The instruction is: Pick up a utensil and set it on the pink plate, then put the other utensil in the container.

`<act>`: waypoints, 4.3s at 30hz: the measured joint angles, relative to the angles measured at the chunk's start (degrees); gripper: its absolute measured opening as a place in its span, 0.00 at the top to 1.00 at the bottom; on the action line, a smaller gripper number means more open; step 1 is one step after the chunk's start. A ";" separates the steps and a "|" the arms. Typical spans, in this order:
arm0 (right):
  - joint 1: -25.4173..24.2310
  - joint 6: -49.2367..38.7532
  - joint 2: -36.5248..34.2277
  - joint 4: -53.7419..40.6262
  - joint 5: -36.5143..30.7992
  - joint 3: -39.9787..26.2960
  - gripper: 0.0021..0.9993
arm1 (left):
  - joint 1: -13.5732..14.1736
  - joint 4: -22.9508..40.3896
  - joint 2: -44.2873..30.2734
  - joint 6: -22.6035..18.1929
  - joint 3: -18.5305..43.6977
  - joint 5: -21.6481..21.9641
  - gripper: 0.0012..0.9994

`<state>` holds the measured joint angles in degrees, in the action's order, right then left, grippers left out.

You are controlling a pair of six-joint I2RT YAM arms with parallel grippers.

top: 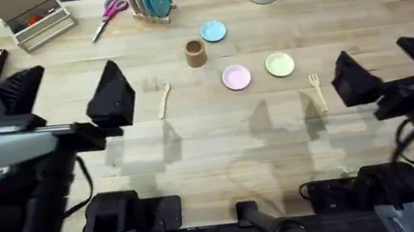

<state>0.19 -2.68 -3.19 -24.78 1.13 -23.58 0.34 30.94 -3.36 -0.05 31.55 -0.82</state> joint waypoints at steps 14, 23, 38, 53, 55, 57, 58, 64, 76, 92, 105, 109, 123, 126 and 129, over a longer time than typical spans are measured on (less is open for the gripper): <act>0.00 -1.39 -23.95 -25.75 0.12 -29.37 0.00 | 0.00 24.30 -23.80 -0.79 28.11 -1.16 0.01; 0.00 -1.63 -39.65 -38.62 0.15 -43.81 0.00 | 0.00 39.52 -37.60 -1.47 43.55 -1.55 0.01; 0.00 -1.66 -50.44 -43.03 0.15 -48.50 0.00 | 0.00 55.07 -53.38 -1.70 50.73 -2.85 0.01; 0.00 -1.66 -50.44 -42.99 0.15 -48.60 0.00 | 0.00 55.77 -61.18 -1.68 50.73 -3.42 0.00; 0.00 -1.66 -50.44 -42.99 0.15 -48.60 0.00 | 0.14 54.87 -62.27 -1.68 50.73 -3.50 0.00; 0.00 -1.66 -50.44 -42.99 0.15 -48.60 0.00 | 0.57 52.71 -62.90 -1.68 50.38 -3.52 0.00; 0.00 -1.66 -50.44 -42.99 0.15 -48.60 0.00 | 0.93 51.24 -62.93 -1.68 49.80 -3.52 0.00; 0.00 -1.66 -50.44 -42.99 0.15 -48.60 0.00 | 3.85 43.19 -62.95 -1.68 40.93 -3.72 0.00; 0.00 -1.66 -50.44 -42.99 0.15 -48.60 0.00 | 7.04 31.07 -69.40 -1.74 31.58 -3.89 0.00; 0.00 -1.66 -50.45 -42.99 0.15 -48.60 0.00 | 9.29 23.58 -87.71 -3.02 31.39 -3.67 0.00; 0.00 -1.66 -50.44 -42.99 0.15 -48.60 0.00 | 11.52 20.39 -93.11 -2.95 31.39 -3.47 0.00; 0.00 -1.66 -50.44 -42.99 0.15 -48.60 0.00 | 11.52 19.28 -93.13 -2.48 31.05 -2.34 0.00; 0.00 -1.66 -50.44 -42.99 0.15 -48.60 0.00 | 11.48 17.24 -92.91 -0.65 28.44 -0.67 0.28; 0.00 -1.66 -50.44 -42.99 0.15 -48.60 0.00 | 11.47 17.27 -92.91 -0.44 28.44 -0.85 0.59; 0.00 -1.66 -50.44 -42.99 0.15 -48.60 0.00 | 11.52 17.19 -92.91 -0.21 28.44 -1.91 0.88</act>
<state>0.19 -4.34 -53.63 -67.77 1.28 -72.18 11.86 48.13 -96.27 -0.26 59.99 -2.72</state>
